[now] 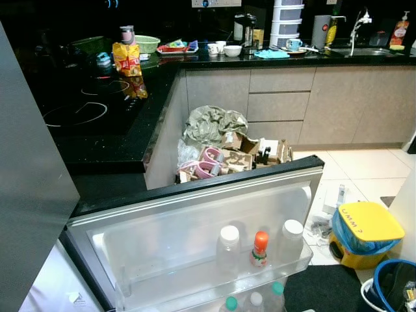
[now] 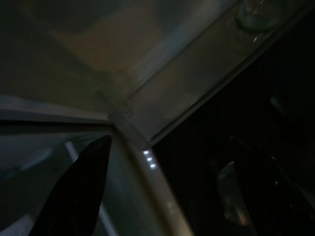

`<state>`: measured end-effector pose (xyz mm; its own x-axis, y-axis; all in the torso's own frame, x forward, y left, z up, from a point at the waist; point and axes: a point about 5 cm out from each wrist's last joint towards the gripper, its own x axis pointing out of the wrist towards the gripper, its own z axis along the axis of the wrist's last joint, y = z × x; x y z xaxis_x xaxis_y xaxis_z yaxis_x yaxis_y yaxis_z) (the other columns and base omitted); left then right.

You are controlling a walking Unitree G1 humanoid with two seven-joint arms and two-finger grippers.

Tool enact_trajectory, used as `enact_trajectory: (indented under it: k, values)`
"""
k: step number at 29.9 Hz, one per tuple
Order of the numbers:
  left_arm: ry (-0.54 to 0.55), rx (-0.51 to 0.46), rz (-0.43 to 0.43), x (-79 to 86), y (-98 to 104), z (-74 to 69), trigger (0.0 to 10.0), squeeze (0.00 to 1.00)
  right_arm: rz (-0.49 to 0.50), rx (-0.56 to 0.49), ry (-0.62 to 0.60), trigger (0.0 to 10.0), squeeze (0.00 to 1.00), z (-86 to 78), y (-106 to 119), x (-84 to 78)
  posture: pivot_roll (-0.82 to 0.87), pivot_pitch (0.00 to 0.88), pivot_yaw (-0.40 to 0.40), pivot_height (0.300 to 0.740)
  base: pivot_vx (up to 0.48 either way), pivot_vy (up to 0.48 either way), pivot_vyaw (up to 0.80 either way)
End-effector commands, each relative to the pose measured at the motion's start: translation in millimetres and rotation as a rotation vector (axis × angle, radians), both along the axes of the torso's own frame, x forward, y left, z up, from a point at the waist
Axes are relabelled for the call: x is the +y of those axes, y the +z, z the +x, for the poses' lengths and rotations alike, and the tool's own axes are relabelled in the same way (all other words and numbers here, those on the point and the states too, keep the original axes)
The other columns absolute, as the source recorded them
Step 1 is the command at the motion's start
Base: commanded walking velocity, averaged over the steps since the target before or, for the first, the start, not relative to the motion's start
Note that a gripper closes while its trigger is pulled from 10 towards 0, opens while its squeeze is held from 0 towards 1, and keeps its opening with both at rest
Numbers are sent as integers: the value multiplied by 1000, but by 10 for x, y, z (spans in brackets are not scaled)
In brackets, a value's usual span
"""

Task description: Restocking fridge

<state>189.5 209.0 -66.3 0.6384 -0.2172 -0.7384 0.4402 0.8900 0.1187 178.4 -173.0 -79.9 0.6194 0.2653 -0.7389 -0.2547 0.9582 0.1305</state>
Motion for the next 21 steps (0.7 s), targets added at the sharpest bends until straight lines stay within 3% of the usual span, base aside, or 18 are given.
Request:
enact_trajectory:
  k: [1,5,6,7,8,9,10,12,16,21]
  values:
    - [-49,-79,17,29,92,95,10000,0,-4,25,9,10000,0,-60,-30,-6,-51,70,-6,740,0,0,0]
    - [-109,-56,52,42,67,37,10000,0,-15,37,30,10000,0,-86,-44,-6,-49,75,-6,740,0,0,0]
    - [-11,-20,71,124,38,18,10000,0,-30,49,40,10000,0,-105,-55,-15,-44,76,-7,740,0,0,0]
    - [-11,-20,71,124,38,18,10000,0,-30,49,40,10000,0,-105,-55,-15,-44,76,-7,740,0,0,0]
    - [190,39,76,251,-6,-21,10000,0,-48,63,45,10000,0,-127,-67,-30,-42,77,-7,740,0,0,0]
    - [190,39,76,251,-6,-21,10000,0,-48,63,45,10000,0,-127,-67,-30,-42,77,-7,740,0,0,0]
    - [295,69,50,288,-31,-52,10000,0,-62,73,46,10000,0,-135,-75,-39,-42,77,-7,740,0,0,0]
    - [347,89,28,294,-48,-76,10000,0,-71,80,47,10000,0,-141,-80,-45,-43,76,-7,740,0,0,0]
    - [321,123,14,210,-112,-169,10000,0,-70,93,43,10000,0,-151,-87,-53,-48,76,-7,740,0,0,0]
    - [302,100,0,154,-121,-185,10000,0,-71,88,43,10000,0,-134,-78,-62,-49,76,-11,740,0,0,0]
